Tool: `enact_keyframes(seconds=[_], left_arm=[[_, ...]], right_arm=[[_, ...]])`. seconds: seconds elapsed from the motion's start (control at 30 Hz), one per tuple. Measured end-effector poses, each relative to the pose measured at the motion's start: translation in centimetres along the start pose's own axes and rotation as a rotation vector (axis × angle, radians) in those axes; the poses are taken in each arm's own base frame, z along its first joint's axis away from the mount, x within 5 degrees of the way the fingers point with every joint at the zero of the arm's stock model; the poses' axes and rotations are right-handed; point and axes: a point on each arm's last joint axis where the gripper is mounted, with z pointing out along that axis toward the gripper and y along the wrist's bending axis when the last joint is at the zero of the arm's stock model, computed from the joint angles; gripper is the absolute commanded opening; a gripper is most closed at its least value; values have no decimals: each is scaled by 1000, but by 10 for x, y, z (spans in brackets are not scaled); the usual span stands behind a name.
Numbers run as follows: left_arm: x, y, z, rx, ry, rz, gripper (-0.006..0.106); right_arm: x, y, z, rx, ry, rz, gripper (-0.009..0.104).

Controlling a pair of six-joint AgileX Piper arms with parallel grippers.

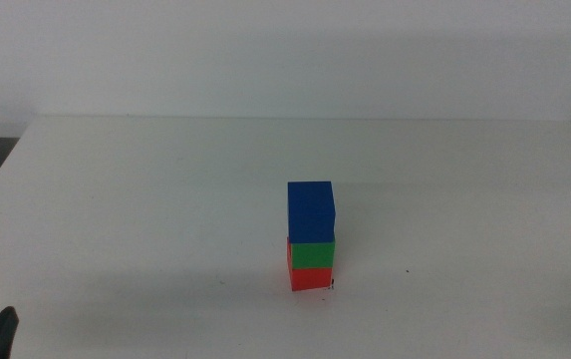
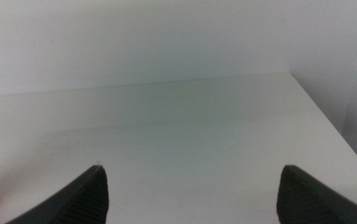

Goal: Stack red cubes first, then green, then blue cubes in a specific spot.

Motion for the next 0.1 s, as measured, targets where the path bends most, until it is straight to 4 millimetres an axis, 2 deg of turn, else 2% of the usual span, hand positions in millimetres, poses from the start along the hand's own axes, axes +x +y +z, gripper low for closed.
enact_keyframes(seconds=[0.1], left_arm=[[0, 0, 0, 0, 0, 4, 94]], right_arm=[[0, 0, 0, 0, 0, 0, 93]])
